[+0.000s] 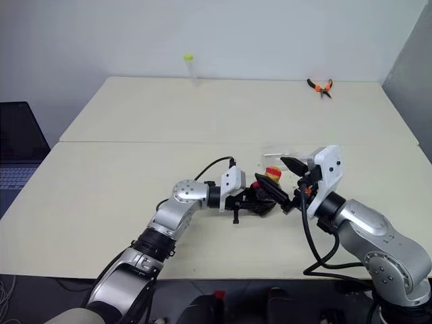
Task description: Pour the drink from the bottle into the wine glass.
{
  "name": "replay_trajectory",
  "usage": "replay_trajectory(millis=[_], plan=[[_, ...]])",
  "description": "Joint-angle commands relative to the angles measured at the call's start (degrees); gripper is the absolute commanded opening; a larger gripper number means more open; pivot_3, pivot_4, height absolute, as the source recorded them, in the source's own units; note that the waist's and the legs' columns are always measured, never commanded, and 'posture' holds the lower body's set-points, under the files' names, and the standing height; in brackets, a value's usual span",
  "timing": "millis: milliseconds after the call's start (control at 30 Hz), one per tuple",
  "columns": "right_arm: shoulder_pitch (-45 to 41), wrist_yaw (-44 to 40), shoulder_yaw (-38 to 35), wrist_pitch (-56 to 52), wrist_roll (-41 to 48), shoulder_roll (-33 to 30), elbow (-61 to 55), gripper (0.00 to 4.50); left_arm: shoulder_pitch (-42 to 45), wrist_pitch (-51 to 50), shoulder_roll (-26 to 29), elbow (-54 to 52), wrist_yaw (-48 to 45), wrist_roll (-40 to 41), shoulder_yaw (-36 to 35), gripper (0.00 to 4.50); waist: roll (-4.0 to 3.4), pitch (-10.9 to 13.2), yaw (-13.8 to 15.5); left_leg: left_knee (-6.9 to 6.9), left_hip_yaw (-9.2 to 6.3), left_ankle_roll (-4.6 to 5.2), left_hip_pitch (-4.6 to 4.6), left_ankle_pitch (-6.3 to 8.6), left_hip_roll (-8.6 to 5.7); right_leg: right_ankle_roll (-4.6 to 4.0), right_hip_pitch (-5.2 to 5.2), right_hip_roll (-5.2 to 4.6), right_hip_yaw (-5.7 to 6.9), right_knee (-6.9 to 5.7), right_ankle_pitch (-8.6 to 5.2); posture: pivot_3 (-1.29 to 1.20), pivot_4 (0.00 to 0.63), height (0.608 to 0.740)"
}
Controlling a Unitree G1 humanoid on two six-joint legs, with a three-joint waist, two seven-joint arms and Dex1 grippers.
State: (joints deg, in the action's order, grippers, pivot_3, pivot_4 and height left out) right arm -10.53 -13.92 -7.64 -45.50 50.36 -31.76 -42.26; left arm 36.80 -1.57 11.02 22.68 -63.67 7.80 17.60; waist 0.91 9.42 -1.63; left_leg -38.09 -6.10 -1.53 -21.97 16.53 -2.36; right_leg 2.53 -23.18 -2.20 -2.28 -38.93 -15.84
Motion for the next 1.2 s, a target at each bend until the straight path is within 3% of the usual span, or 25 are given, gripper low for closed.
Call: replay_trajectory(millis=[33,200,600,933,1067,1200], plan=[[-0.6,-0.5,-0.5,0.9,0.1,0.0,-1.0,2.87,1.6,1.5,-0.4,-1.5,0.5,0.9,-1.4,0.65,0.0,0.0,0.0,0.0,0.0,0.0,0.0,0.0,0.0,0.0,0.0,0.0,0.0,0.0,0.0,0.0,0.15,0.74],[-0.3,-1.7,0.3,1.0,-0.8,-0.4,-0.9,1.18,1.1,1.3,-0.7,-2.1,1.1,1.0,-1.2,0.65,0.0,0.0,0.0,0.0,0.0,0.0,0.0,0.0,0.0,0.0,0.0,0.0,0.0,0.0,0.0,0.0,0.15,0.74],[-1.3,-1.4,-2.7,3.0,0.5,2.7,1.6,1.18,1.1,1.2,-0.4,-2.5,1.2,1.2,-1.3,0.64,0.0,0.0,0.0,0.0,0.0,0.0,0.0,0.0,0.0,0.0,0.0,0.0,0.01,-0.01,0.0,0.0,0.15,0.74],[0.2,2.9,-9.7,2.2,12.8,4.1,0.9,1.18,0.1,0.5,-0.8,-4.5,1.6,3.0,-2.2,0.64,-0.01,0.0,0.0,0.02,-0.01,0.01,0.01,0.0,0.02,0.0,0.0,0.01,0.01,-0.02,0.0,0.0,0.15,0.74],[8.1,-0.3,-14.2,3.0,5.5,-3.9,-1.1,1.18,-0.1,-0.8,-0.2,-6.7,0.2,4.7,-2.7,0.64,-0.01,0.0,0.4,0.01,0.0,0.01,-0.03,0.0,-0.02,0.0,0.0,-0.02,0.0,0.02,0.0,0.0,0.15,0.74],[17.5,-4.4,-15.0,6.4,-2.4,-8.0,-1.0,1.18,-0.7,-2.4,1.0,-9.0,-2.3,6.3,-2.2,0.64,-0.01,0.0,0.3,0.02,0.06,0.01,-0.03,0.01,-0.03,0.02,0.01,-0.02,-0.02,0.04,-0.01,0.0,0.15,0.74]])
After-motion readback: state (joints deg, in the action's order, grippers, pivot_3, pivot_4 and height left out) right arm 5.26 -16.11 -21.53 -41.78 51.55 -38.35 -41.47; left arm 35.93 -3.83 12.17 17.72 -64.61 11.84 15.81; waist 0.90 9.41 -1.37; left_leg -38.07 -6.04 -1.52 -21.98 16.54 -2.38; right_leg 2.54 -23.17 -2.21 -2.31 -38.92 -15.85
